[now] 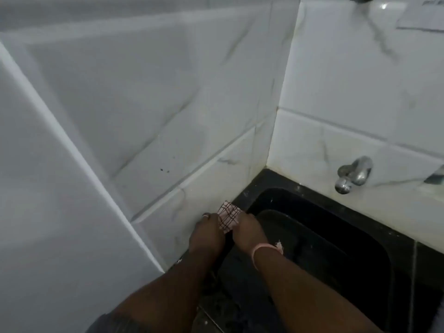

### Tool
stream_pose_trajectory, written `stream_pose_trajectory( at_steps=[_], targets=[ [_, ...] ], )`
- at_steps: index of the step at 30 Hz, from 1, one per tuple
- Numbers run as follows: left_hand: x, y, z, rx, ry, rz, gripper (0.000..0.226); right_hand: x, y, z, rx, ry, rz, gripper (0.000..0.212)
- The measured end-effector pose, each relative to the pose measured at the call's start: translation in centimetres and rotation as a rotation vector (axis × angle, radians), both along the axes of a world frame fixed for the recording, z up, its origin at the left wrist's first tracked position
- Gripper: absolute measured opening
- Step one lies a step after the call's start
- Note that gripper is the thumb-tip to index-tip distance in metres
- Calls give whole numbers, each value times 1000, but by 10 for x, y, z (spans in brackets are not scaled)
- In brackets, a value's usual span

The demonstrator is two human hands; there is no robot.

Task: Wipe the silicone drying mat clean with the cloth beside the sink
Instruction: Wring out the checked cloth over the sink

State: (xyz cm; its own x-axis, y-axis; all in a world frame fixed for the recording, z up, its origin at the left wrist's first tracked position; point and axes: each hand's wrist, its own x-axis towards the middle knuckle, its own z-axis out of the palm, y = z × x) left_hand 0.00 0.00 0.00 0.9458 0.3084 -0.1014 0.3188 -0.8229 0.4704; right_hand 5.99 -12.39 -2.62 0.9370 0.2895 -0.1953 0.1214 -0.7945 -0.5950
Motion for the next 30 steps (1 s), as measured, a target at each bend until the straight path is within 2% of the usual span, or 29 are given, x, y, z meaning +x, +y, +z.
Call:
stream_pose_trajectory(
  at_steps=[5, 8, 11, 14, 16, 18, 23, 25, 28, 30],
  targets=[
    [17, 12, -36, -65, 38, -57, 59, 12, 23, -45, 266, 295, -180, 54],
    [26, 12, -55, 1, 57, -101, 65, 20, 38, -57, 604, 382, -327, 72],
    [30, 10, -58, 33, 96, -79, 66, 26, 53, -62, 885, 400, -422, 56],
    [36, 12, -62, 5, 101, -32, 50, 28, 59, -65, 936, 455, -554, 54],
    [41, 13, -62, -49, 140, -27, 43, 28, 57, -67, 957, 543, -685, 40],
    [47, 10, -52, -163, 199, -46, 38, 25, 53, -62, 966, 636, -796, 26],
    [56, 0, -44, -386, 186, 72, 51, 14, 29, -42, 1170, 758, -732, 36],
    [59, -6, -46, -619, 200, 103, 47, 9, 9, -30, 1267, 746, -693, 35],
    [60, -28, -31, -969, 283, 159, 24, 4, -25, -20, 1359, 677, -675, 37],
    [55, -47, -26, -1143, 263, 223, 27, 1, -49, -18, 1343, 605, -680, 38]
  ],
)
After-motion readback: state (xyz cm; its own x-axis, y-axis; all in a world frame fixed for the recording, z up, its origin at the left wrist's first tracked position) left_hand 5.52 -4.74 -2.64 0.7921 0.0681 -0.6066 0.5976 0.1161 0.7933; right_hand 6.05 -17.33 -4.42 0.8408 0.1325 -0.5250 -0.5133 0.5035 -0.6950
